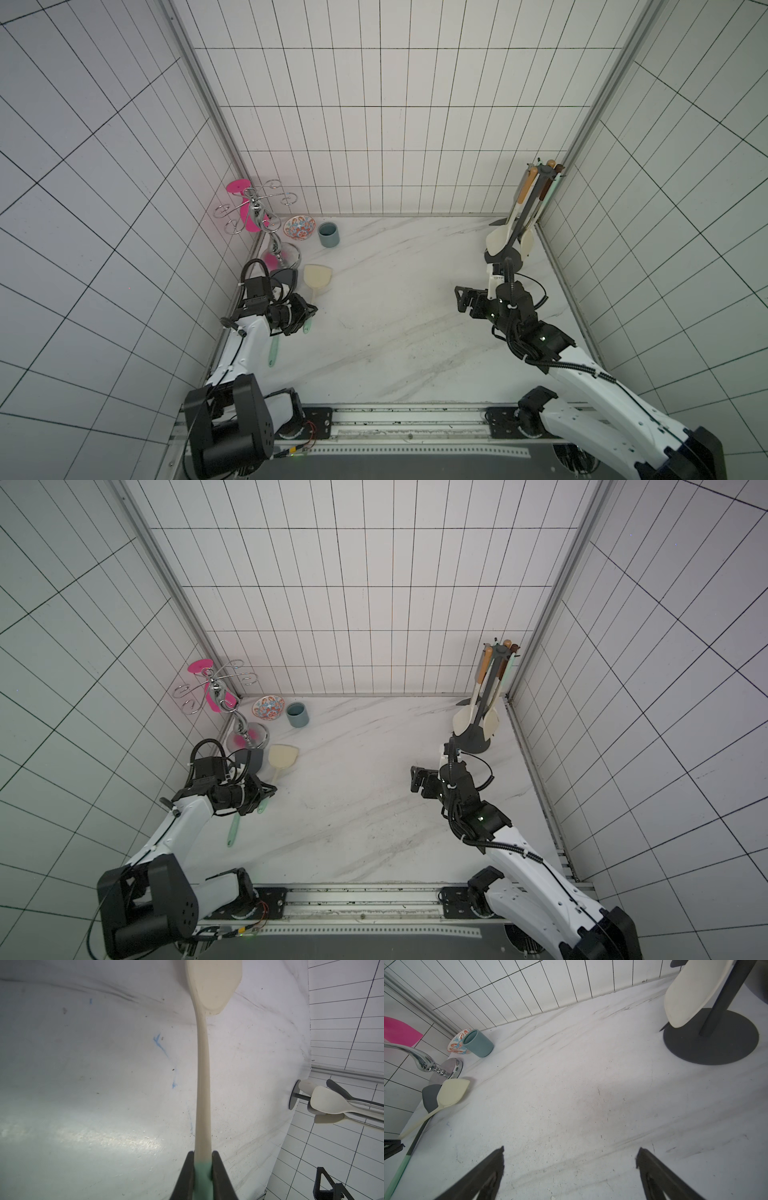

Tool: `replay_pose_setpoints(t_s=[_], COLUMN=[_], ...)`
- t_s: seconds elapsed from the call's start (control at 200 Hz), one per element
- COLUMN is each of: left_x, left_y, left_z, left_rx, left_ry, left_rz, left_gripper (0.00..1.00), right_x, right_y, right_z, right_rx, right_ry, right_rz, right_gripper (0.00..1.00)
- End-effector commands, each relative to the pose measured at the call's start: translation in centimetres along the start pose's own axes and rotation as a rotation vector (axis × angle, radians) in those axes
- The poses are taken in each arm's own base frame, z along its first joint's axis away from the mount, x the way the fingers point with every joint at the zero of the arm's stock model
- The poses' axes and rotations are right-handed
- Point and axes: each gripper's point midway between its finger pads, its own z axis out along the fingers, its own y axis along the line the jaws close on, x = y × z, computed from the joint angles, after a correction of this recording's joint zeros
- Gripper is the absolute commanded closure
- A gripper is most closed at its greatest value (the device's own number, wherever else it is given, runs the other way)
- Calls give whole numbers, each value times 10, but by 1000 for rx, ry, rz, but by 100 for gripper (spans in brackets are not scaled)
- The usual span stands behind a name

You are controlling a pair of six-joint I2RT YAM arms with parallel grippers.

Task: Take the spatula off the kitchen utensil rack
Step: Place the spatula at the center of the board.

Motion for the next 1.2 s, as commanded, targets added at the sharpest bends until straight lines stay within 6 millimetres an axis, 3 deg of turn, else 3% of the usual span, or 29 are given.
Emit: replay_pose_setpoints(t_s=[0.0, 0.145, 0.335, 0.395, 0.65, 0.845, 1.025, 1.194], left_x=[-6, -6, -11, -12, -20, -25, -3, 25], left_y=[2, 17, 27, 31, 33, 14, -18, -10], left_z=[-2, -4, -9, -10, -20, -27, -3, 33], left_rx=[-2, -33, -72, -94, -146, -141, -282, -356], left_ry=[-28, -43, -68, -77, -125, -217, -188, -63], left_rz=[9, -40, -73, -83, -64, 50, 299, 359], left_gripper=[100, 100, 72, 59, 44, 24, 22, 21], right_x=[15, 16, 17, 16, 18, 21, 24, 24], right_y=[-11, -11, -12, -12, -10, -9, -10, -11], right_z=[3, 5, 6, 6, 8, 11, 14, 16], right_rx=[18, 20, 22, 20, 11, 5, 6, 12], right_ry=[20, 25, 29, 27, 33, 42, 50, 52], right_rz=[6, 6, 10, 11, 14, 17, 17, 18], right_gripper=[1, 1, 1, 1, 1, 1, 1, 1])
